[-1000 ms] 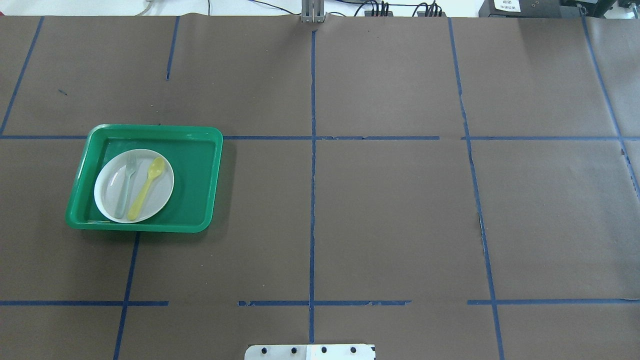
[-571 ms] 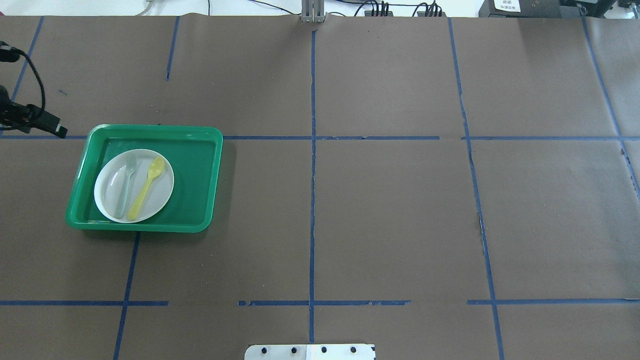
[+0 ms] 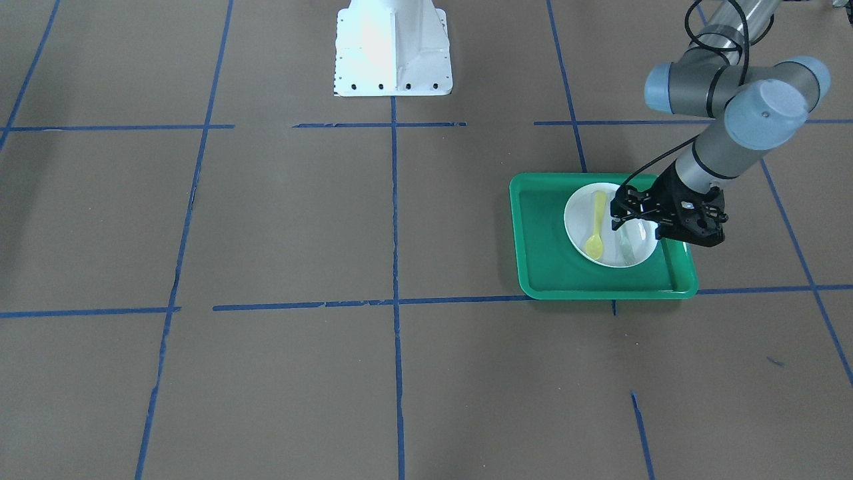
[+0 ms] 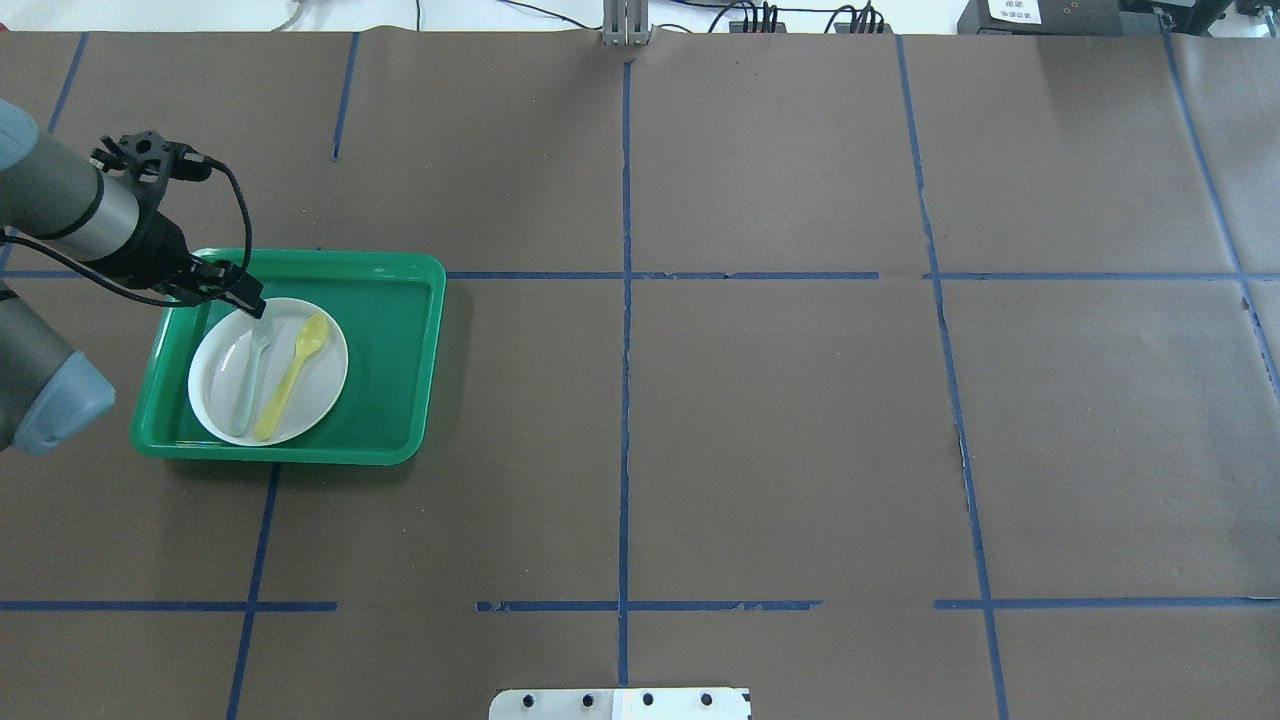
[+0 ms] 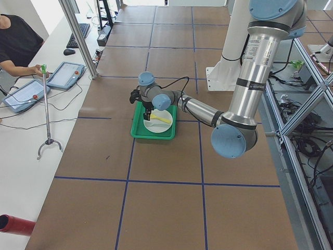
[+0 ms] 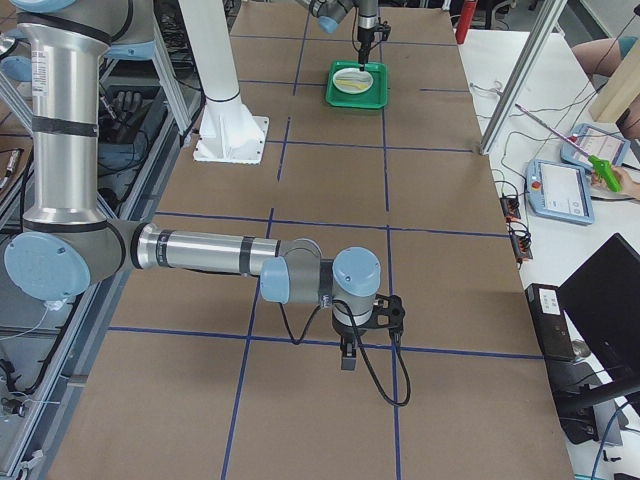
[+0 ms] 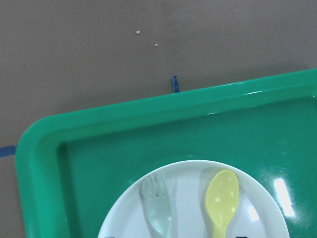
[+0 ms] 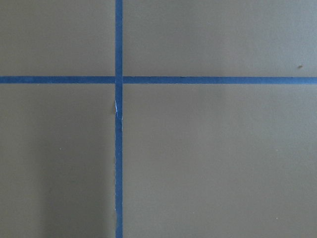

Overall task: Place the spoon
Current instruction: 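Move the left gripper over the yellow spoon on the white plate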

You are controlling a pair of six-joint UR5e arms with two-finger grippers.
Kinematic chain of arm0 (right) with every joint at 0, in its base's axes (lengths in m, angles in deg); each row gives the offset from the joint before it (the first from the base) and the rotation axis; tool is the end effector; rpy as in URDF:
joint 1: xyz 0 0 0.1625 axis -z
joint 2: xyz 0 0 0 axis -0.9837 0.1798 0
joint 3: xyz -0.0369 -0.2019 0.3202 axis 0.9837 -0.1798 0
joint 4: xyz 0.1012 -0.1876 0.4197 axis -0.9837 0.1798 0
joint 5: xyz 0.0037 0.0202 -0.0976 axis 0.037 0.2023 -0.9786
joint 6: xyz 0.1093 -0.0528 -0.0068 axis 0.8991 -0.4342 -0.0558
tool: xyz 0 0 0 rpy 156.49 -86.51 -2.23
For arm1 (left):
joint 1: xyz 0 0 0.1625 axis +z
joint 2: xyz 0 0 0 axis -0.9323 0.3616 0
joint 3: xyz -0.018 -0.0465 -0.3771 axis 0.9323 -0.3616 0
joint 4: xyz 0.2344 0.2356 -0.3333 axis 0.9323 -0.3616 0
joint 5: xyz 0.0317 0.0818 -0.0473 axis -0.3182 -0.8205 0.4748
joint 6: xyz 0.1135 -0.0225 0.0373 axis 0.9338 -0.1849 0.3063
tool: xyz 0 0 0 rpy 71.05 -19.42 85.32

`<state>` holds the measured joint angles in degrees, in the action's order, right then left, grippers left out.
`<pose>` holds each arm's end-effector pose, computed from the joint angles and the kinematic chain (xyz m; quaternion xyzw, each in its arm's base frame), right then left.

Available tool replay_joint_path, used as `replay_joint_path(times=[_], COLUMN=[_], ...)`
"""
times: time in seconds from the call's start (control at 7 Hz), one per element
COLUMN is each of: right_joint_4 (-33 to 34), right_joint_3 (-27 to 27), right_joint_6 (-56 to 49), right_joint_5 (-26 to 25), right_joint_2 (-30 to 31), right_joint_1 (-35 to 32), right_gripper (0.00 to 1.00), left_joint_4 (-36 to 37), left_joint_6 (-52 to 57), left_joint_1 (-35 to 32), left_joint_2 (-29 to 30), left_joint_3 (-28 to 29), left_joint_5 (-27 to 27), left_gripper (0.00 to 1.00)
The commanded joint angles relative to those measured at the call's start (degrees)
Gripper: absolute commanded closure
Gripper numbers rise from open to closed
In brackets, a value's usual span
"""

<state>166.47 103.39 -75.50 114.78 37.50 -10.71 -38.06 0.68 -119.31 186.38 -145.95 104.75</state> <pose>0.0575 -0.5204 0.6512 0.0066 -0.3464 0.0127 0.9380 0.3681 -0.5464 0.3931 0.0650 0.4205 0.1043 0.8989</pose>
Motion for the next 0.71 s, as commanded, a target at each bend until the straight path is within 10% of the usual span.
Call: replay_joint_path(times=[0.0,0.57], right_joint_4=[0.0,0.0], right_joint_3=[0.03,0.03], right_joint_6=[0.0,0.0], right_joint_5=[-0.09,-0.09], right_joint_2=[0.0,0.0], right_joint_1=[0.0,0.0], right_gripper=[0.0,0.0], left_joint_4=[0.01,-0.08], left_joint_6=[-0.51,-0.07], left_joint_1=[3.74,4.45], left_joint_2=[1.55,1.47], left_joint_3=[2.14,3.81], left_joint_5=[-0.4,-0.49], left_gripper=[0.23,0.29])
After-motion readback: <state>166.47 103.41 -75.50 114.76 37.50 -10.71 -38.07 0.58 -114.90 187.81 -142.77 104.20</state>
